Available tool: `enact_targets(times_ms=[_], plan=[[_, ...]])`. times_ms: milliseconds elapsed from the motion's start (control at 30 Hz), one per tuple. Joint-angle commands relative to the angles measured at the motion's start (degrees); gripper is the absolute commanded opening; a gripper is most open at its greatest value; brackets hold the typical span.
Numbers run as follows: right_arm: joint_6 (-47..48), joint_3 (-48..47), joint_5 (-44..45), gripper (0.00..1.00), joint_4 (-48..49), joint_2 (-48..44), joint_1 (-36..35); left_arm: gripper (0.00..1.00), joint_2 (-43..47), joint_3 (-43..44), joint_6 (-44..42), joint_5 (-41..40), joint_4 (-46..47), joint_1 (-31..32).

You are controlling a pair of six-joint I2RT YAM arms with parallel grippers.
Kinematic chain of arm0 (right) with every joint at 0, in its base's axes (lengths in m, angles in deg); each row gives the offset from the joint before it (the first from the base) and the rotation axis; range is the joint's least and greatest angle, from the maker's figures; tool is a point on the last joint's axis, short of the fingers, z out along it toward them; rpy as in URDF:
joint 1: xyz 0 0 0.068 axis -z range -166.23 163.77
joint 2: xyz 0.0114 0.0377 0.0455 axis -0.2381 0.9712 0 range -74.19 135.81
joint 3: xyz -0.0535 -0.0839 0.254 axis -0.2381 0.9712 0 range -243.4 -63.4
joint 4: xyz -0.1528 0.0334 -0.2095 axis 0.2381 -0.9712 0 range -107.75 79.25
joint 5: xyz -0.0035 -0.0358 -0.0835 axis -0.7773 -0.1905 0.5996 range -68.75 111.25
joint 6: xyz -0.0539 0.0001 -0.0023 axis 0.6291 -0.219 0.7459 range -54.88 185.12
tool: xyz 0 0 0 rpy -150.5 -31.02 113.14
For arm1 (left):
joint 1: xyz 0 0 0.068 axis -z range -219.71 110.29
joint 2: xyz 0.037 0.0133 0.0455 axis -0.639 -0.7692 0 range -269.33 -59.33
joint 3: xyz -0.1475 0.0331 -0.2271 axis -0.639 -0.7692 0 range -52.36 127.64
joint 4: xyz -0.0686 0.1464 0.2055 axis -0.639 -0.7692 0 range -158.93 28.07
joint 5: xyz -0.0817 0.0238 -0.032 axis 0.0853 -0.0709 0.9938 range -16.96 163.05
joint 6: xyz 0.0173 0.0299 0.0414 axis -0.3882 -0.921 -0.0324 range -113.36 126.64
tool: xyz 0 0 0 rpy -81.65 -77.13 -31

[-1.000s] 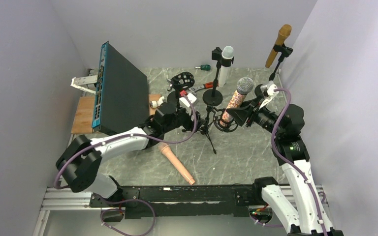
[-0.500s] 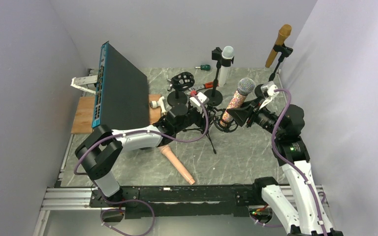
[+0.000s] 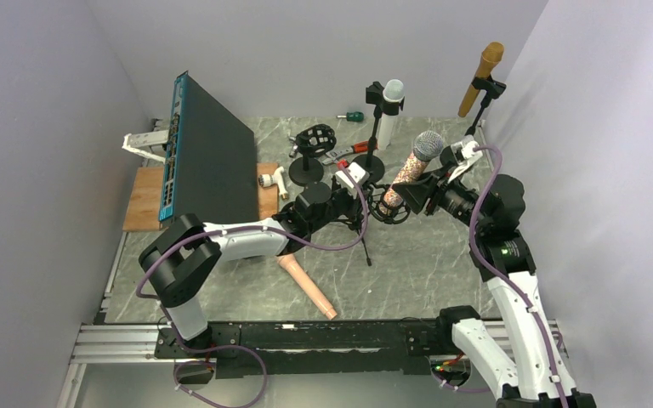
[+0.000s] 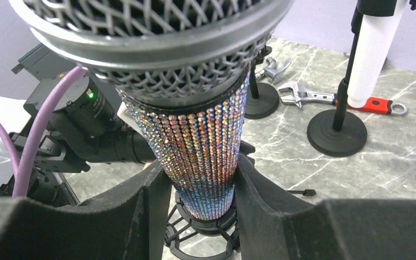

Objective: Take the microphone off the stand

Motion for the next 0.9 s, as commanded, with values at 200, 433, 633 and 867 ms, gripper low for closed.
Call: enact_targets(times_ms=[200, 433, 633, 867], plan=[[1.3, -13.0, 2.7, 0.01, -7.6, 3.9, -2.4, 0.0, -1.7, 0.6, 0.0, -5.4, 3.2, -0.8], [7.2, -25.1, 6.0, 0.0, -12.5, 10.0, -8.0, 0.0, -1.5, 1.2, -1.1, -6.0, 2.0, -0.7], [15.3, -31.1, 14.4, 0.0, -15.0, 12.8, -15.1, 0.0, -1.9, 1.5, -1.2, -6.6, 1.4, -0.7], [14.8, -34.2, 21.7, 0.0, -14.4, 12.1, -15.2, 0.0, -2.1, 1.8, -1.7, -6.9, 1.0, -0.7]])
